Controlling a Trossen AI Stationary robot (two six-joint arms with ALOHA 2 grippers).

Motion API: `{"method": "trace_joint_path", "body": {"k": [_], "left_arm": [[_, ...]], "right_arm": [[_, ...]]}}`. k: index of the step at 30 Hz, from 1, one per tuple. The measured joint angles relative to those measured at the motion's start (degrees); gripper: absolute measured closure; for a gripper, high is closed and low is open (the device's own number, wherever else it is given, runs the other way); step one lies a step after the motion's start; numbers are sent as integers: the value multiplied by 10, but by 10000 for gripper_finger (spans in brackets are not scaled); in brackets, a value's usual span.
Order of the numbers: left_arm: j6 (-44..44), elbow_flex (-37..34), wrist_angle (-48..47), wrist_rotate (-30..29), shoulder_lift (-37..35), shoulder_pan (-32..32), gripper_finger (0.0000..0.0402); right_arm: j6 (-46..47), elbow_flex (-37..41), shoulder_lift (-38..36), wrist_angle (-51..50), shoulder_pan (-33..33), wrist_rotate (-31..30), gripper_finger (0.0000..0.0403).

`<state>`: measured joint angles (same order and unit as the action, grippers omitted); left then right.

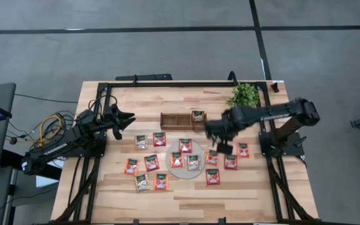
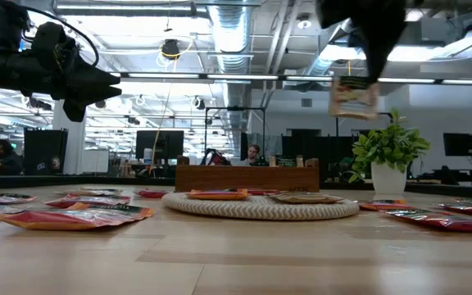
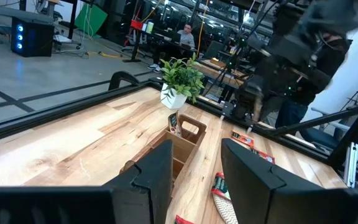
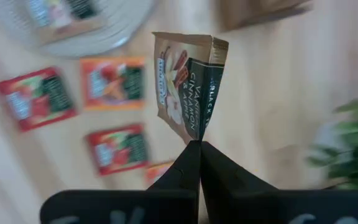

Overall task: Pick & Place Tea
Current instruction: Put the brown tea bag into the right section of the wooden organizer

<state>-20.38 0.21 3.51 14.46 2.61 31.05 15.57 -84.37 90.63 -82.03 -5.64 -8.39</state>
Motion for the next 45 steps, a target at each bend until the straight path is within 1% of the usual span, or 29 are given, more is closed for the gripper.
{"method": "trace_joint_path", "body": {"k": [5,10,13,19,23,29,35,41,45], "left_arm": [[0,0,0,0,0,0,273],[0,0,0,0,0,0,273],[0,0,0,0,0,0,273],[0,0,0,0,0,0,273],[-1,0,0,0,0,0,273],[0,0,0,0,0,0,273],[2,0,0,0,0,0,273],[3,0,0,0,0,0,273],[3,0,0,0,0,0,273]], "right_arm": [[-85,-25,0,9,74,-34,403],[-153,-47,7,21,125,-50,403],[-189,-59,24,48,140,-54,403],[-266,-94,88,40,160,-81,403],[-305,-124,133,48,173,-83,403],[-341,-156,181,62,190,-82,403],[-351,-156,217,60,189,-77,403],[-351,-156,241,73,187,-61,403],[-351,-156,241,75,187,-49,403]]}}
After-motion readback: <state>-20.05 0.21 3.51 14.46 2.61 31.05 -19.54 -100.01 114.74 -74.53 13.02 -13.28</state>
